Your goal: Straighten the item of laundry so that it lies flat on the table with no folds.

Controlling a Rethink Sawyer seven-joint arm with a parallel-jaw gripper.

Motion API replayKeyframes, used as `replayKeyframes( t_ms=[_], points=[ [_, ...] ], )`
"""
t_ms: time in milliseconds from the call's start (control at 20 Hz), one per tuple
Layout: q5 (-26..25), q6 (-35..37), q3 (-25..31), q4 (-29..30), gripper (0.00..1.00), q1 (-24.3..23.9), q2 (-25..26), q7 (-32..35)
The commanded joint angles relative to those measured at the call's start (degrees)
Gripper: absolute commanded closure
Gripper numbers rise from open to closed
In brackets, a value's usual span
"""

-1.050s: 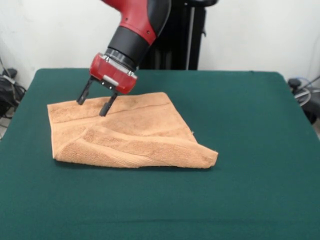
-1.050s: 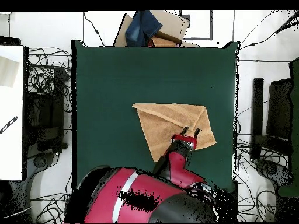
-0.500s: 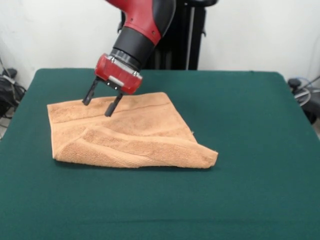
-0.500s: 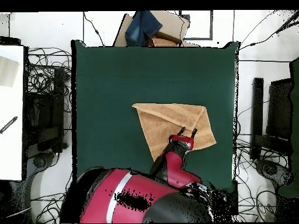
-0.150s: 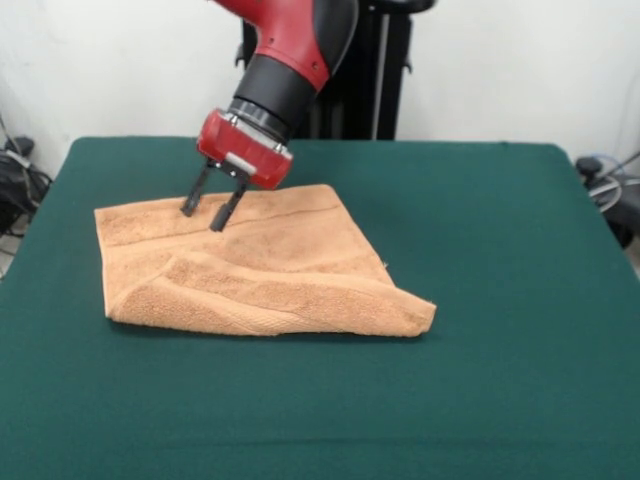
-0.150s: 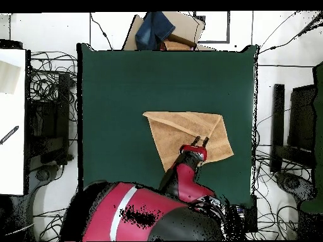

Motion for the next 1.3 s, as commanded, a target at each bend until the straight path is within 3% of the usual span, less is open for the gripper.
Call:
replayKeyframes(
  t_ms=[50,800,1300],
  points=[
    [5.3,0.5,7.8,-0.4,1.0,0.6,3.2,17.8],
    [8.7,-1.9,9.7,-2.4,1.0,1.8,8.7,18.1],
    [7.7,0.6,9.2,-0.9,1.0,1.9,5.4,17.5]
  ],
)
